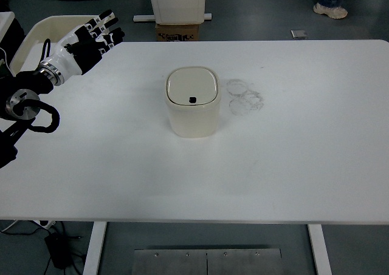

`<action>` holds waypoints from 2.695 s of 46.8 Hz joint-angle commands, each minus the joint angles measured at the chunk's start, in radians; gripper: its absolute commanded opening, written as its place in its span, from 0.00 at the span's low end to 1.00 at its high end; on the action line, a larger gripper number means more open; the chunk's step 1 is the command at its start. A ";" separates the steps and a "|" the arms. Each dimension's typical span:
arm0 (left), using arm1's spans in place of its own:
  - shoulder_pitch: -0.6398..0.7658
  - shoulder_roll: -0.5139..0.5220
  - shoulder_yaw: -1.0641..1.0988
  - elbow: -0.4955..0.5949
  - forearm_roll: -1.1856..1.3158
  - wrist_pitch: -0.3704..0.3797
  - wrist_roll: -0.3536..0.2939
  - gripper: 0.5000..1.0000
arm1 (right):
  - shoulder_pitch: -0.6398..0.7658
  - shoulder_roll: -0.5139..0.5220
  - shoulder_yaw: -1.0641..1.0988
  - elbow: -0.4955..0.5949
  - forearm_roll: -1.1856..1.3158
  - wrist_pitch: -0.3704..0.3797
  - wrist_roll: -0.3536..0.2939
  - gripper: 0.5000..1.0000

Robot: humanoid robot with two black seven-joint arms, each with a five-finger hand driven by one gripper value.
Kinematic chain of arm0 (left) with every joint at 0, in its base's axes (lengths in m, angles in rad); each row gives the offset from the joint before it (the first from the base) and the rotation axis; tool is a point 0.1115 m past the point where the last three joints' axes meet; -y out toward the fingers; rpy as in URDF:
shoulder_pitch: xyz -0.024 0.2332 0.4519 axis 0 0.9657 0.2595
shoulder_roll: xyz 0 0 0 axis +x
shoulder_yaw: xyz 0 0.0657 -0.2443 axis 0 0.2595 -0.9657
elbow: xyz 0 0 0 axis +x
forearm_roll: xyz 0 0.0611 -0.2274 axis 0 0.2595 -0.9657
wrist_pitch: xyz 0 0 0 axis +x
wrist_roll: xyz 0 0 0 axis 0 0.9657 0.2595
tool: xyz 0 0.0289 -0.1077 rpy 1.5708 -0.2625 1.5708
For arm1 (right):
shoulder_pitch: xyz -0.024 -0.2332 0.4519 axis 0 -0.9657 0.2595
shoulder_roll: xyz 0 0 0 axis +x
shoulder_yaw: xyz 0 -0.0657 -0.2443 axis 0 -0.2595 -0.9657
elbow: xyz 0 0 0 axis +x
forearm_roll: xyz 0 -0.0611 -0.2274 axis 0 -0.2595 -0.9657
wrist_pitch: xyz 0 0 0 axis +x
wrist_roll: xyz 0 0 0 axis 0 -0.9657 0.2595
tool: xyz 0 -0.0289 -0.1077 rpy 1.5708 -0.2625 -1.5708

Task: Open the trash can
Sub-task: 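Raise the left hand and swing it over toward the trash can lid, then lower the left hand fingers onto the lid's front edge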

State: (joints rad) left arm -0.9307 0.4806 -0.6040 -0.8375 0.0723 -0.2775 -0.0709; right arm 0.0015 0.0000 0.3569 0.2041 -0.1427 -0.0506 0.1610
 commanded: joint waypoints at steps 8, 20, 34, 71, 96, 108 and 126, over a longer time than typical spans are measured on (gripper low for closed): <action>-0.063 0.088 0.096 -0.132 0.136 -0.014 0.025 1.00 | 0.000 0.000 0.001 0.000 0.000 0.000 0.000 0.99; -0.146 0.148 0.194 -0.229 0.397 -0.060 0.063 1.00 | 0.000 0.000 0.001 0.000 0.000 0.000 0.000 0.99; -0.255 0.190 0.233 -0.230 0.589 -0.186 0.068 1.00 | 0.000 0.000 -0.001 0.000 0.000 0.000 0.000 0.99; -0.649 0.185 0.630 -0.356 0.684 -0.275 0.105 1.00 | 0.000 0.000 -0.001 0.000 0.000 0.000 0.000 0.99; -0.645 0.174 0.690 -0.445 0.469 -0.239 0.143 1.00 | 0.000 0.000 -0.001 0.000 0.000 0.000 0.000 0.99; -0.612 0.142 0.691 -0.440 0.442 -0.207 0.143 1.00 | 0.000 0.000 -0.001 0.000 0.000 0.000 0.000 0.99; -0.599 0.079 0.722 -0.434 0.480 -0.181 0.148 1.00 | 0.000 0.000 0.001 0.000 0.000 0.000 0.000 0.99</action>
State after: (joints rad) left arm -1.5279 0.5677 0.1134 -1.2741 0.5335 -0.4585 0.0775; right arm 0.0015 0.0000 0.3562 0.2040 -0.1426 -0.0506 0.1611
